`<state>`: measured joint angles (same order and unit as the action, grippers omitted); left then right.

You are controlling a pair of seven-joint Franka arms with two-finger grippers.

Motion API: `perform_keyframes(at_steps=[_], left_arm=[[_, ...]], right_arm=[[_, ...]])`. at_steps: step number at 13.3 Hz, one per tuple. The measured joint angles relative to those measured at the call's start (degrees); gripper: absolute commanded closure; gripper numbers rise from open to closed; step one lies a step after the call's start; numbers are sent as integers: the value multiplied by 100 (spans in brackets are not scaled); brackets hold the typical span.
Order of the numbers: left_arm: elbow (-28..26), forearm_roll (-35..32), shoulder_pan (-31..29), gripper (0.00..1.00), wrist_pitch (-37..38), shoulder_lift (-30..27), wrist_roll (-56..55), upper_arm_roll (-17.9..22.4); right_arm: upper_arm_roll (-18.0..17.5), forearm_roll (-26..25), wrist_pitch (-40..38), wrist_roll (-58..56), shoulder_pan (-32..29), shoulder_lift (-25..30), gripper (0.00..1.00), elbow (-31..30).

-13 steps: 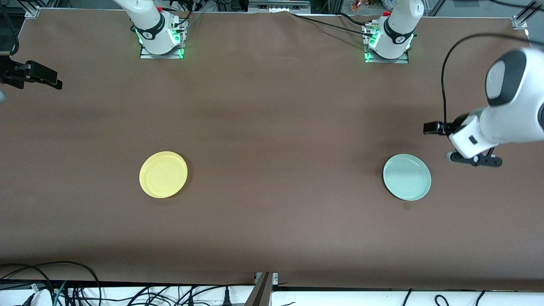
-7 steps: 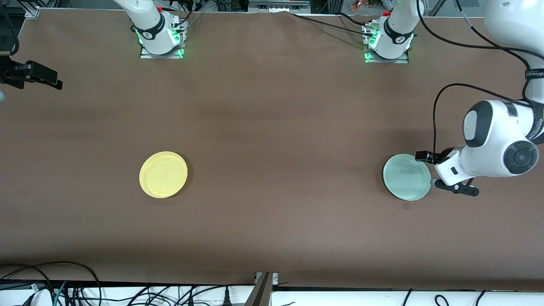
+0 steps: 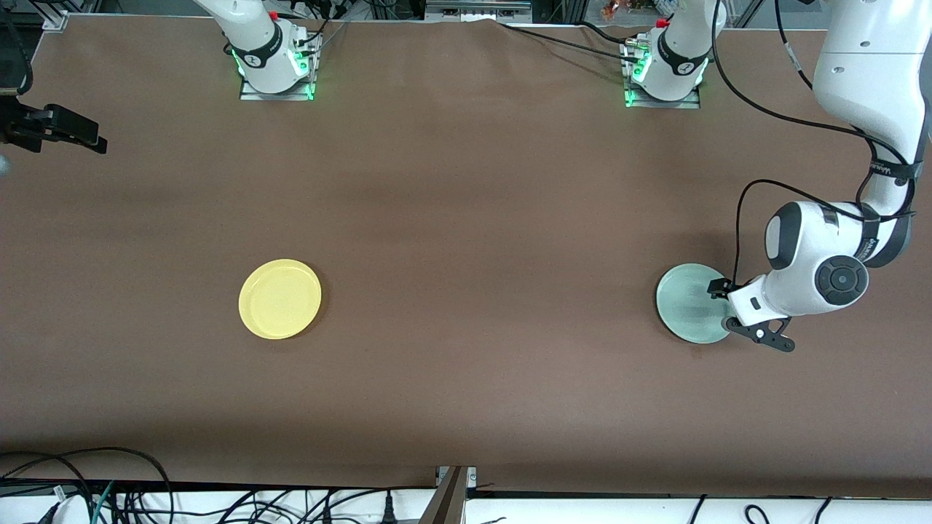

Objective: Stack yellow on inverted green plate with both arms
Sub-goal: 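Move the left gripper down to the rim of the green plate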

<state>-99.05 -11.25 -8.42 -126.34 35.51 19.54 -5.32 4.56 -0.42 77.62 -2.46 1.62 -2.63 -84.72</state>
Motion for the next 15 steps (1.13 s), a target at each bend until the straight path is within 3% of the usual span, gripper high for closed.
perform_keyframes(at_steps=[2, 3, 6, 7, 8, 15], left_arm=[[-5, -2, -7, 0, -284, 99, 18, -1], [-7, -10, -20, 5, -403, 163, 30, 1], [-7, -16, -181, 78, -579, 454, 86, 4], [-6, -16, -194, 95, -597, 505, 88, 0], [-1, -16, -190, 100, -598, 503, 90, -17], [71, -16, -192, 100, -579, 447, 113, -56]], right_arm=[[-1, 0, 0, 0, 0, -10, 0, 0], [-3, 0, 0, 0, 0, -13, 0, 0], [-4, 0, 0, 0, 1, -15, 0, 0], [-5, 0, 0, 0, 1, -15, 0, 0], [-5, 0, 1, 0, 1, -16, 0, 0], [-6, 1, 2, 0, 1, -16, 0, 0]])
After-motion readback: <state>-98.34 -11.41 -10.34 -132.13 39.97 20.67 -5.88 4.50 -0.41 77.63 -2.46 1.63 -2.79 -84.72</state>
